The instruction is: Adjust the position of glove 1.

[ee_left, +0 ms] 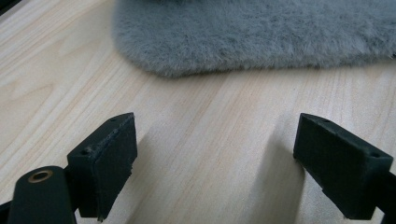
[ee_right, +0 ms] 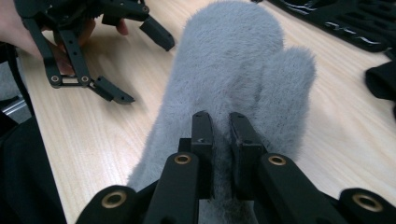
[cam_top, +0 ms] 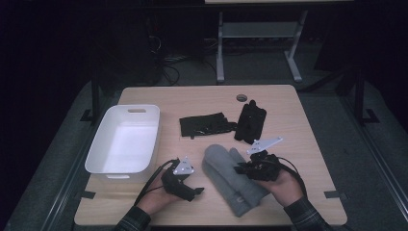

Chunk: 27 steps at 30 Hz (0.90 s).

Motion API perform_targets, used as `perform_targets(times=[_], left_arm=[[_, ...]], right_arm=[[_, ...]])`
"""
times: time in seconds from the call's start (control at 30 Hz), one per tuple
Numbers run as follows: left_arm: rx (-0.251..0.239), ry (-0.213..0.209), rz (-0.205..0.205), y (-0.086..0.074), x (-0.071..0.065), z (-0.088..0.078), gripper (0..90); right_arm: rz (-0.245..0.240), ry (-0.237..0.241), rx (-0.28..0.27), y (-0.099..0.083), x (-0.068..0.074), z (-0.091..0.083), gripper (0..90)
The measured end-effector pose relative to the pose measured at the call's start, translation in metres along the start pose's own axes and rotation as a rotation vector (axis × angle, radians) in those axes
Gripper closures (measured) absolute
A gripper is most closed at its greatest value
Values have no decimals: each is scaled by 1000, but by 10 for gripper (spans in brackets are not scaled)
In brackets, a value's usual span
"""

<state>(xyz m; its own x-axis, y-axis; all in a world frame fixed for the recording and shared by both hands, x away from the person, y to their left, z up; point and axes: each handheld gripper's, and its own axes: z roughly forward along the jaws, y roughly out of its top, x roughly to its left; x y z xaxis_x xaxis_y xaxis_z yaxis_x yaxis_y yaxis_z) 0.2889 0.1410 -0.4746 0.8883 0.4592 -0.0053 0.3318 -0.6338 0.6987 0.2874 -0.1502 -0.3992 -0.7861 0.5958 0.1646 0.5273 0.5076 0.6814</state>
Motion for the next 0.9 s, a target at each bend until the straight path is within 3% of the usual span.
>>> perform_targets(times=[0.13, 0.37, 0.57, 0.63, 0.7, 0.77, 0.9], left_arm=[[-2, -1, -1, 0, 0, 0, 129], [-2, 1, 3, 0, 0, 0, 129], [2, 3, 1, 1, 0, 1, 129], [10, 8, 3, 2, 0, 1, 130], [10, 10, -3, 2, -1, 1, 131], [16, 11, -5, 3, -1, 1, 137], [18, 13, -10, 4, -1, 1, 143]], right_arm=[[-22, 6, 11, 1, 3, 5, 826], [-15, 15, 20, 0, 2, 8, 810], [-9, 14, 50, -1, 0, 16, 662], [-7, 13, 45, -1, -2, 15, 572], [0, 12, 31, -2, -4, 13, 543], [-3, 1, 17, -3, -7, 10, 568], [-16, -8, -7, -8, -14, 1, 734]])
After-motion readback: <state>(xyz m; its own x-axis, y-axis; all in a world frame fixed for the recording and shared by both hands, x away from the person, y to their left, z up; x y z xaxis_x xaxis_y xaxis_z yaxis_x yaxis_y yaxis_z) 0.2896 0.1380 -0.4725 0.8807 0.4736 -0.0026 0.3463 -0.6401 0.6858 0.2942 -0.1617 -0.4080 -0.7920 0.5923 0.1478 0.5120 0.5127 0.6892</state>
